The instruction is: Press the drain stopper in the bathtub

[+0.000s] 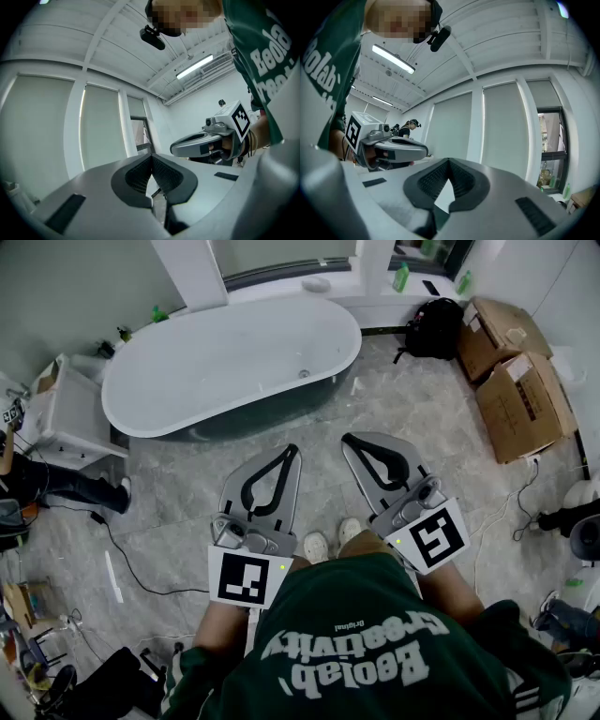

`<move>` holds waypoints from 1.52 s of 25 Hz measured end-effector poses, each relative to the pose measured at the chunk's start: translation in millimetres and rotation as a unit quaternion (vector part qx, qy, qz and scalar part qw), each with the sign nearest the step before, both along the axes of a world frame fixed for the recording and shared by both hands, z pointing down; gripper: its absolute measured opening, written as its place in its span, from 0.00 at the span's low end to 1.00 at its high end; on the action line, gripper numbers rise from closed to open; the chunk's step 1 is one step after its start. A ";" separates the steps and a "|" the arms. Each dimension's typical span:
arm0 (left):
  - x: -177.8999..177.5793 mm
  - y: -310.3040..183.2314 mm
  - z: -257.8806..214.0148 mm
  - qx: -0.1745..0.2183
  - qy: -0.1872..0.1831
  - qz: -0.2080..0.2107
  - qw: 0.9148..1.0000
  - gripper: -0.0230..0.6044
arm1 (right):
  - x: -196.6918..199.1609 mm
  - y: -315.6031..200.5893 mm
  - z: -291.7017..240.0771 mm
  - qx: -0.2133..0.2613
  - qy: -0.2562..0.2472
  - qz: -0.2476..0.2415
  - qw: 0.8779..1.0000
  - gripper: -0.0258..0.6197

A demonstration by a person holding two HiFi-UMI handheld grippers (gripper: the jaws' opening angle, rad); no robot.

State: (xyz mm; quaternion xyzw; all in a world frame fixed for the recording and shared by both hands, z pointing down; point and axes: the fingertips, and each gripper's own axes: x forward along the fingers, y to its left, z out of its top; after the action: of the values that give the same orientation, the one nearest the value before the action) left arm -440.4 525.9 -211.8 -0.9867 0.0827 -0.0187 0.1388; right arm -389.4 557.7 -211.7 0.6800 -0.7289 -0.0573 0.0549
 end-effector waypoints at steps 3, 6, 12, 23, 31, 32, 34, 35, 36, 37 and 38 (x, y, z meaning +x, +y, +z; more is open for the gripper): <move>3.5 0.2 1.5 -0.001 0.000 0.001 1.000 0.04 | -0.3 -1.0 3.0 -0.003 0.009 -0.005 1.000 0.05; 5.3 1.5 1.6 0.006 0.002 0.004 1.000 0.04 | -1.6 -1.0 1.7 -0.005 0.012 -0.008 1.000 0.05; 16.8 4.7 2.1 0.000 0.002 0.008 1.000 0.04 | 9.1 6.6 -6.5 0.015 0.003 -0.001 1.000 0.05; 83.7 33.5 -0.1 0.001 -0.004 0.004 1.000 0.04 | 79.7 28.9 -2.6 0.018 -0.039 -0.003 0.999 0.06; 118.6 41.7 4.2 -0.009 0.002 -0.007 1.000 0.04 | 118.6 35.4 3.9 0.027 -0.043 -0.028 0.998 0.06; 121.1 42.8 5.2 -0.006 -0.001 -0.007 1.000 0.04 | 122.1 36.3 2.7 0.033 -0.043 -0.030 0.998 0.06; 124.8 44.0 6.4 -0.004 -0.004 -0.009 1.000 0.04 | 125.3 39.0 1.3 0.040 -0.042 -0.037 0.998 0.06; 126.1 44.2 6.6 -0.003 -0.005 -0.010 1.000 0.04 | 125.7 40.3 2.3 0.037 -0.042 -0.038 0.998 0.06; 127.4 44.5 6.7 -0.003 -0.006 -0.011 1.000 0.04 | 126.0 41.3 3.6 0.031 -0.044 -0.038 0.998 0.06; 128.7 45.3 6.7 -0.004 -0.006 -0.010 1.000 0.04 | 126.6 42.2 4.3 0.027 -0.046 -0.037 0.998 0.06; 130.4 46.5 6.7 -0.006 -0.007 -0.009 1.000 0.04 | 127.5 42.9 4.3 0.026 -0.046 -0.037 0.998 0.06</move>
State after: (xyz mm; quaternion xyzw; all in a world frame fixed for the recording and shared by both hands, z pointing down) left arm -310.0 572.4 -205.1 -0.9866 0.0900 -0.0276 0.1333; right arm -262.0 600.7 -207.4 0.6555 -0.7537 -0.0468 0.0012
